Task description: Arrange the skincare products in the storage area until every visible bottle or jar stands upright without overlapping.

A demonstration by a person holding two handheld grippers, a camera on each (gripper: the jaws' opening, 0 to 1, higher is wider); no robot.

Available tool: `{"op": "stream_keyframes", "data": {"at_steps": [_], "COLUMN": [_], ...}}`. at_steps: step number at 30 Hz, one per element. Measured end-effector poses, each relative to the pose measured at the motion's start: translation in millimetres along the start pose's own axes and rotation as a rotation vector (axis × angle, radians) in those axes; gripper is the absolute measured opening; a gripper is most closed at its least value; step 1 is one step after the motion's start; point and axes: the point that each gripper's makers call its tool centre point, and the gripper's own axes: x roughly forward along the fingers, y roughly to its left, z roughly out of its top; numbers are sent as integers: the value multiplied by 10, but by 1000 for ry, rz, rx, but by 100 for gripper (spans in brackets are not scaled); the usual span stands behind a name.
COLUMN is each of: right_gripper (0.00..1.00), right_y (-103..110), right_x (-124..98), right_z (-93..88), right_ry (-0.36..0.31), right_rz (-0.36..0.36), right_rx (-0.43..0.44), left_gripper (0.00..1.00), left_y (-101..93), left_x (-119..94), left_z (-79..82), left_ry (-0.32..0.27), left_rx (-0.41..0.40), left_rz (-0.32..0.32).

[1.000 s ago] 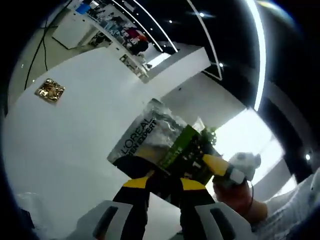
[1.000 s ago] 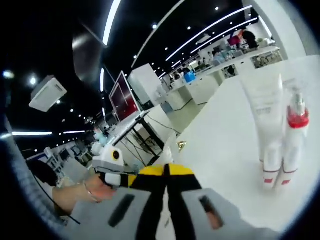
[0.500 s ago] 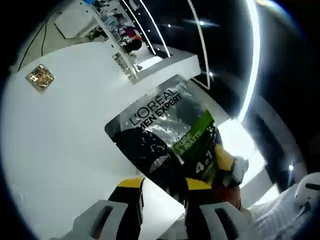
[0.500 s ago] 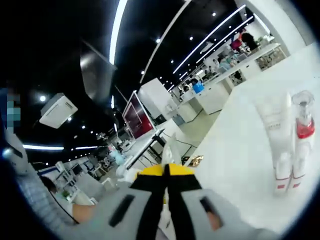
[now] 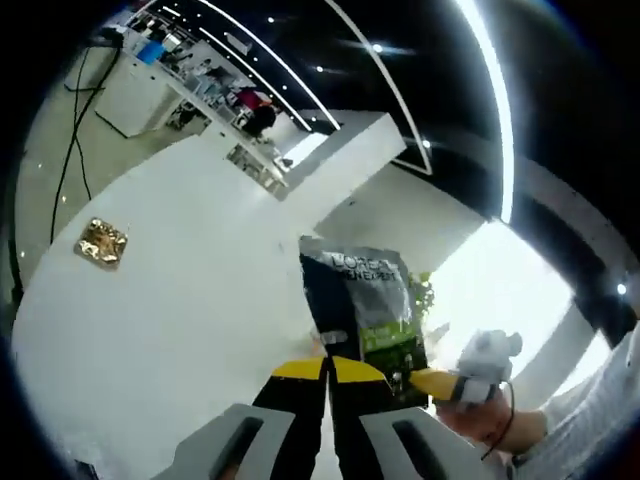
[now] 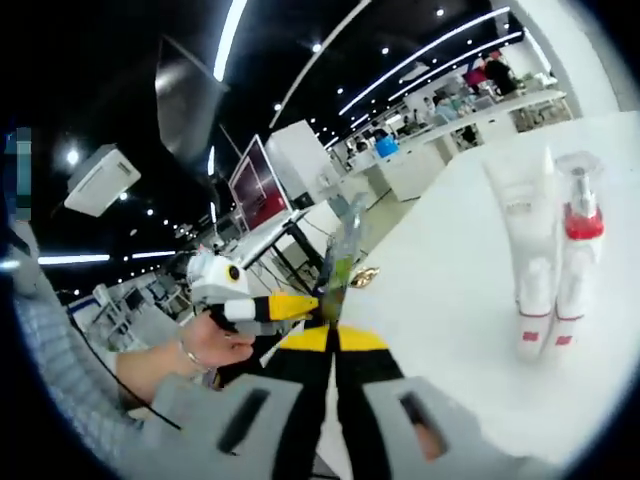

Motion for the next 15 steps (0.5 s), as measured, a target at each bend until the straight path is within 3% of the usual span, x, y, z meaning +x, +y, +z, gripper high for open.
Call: {"op": "stream_keyframes", "data": {"at_steps": [5, 8, 11, 15], "right_gripper": [1, 1, 1, 1], "right_y": [-7, -93, -140, -223], "right_x": [31, 13, 5, 3], "right_z": [-91, -99, -105, -92], "right_ry": [59, 64, 47, 23], "right_rz": [4, -33, -54, -106], "right_rx": [-23, -37, -2, 18], "left_gripper": [1, 1, 1, 1], "left_y": [14, -56, -76, -153], "left_x": [27, 53, 93, 197], "left_z": [-72, -35, -26, 36], "left_ry": [64, 71, 135, 145], "left_rx": [164, 140, 121, 128], "left_rz": [72, 67, 129, 178]}}
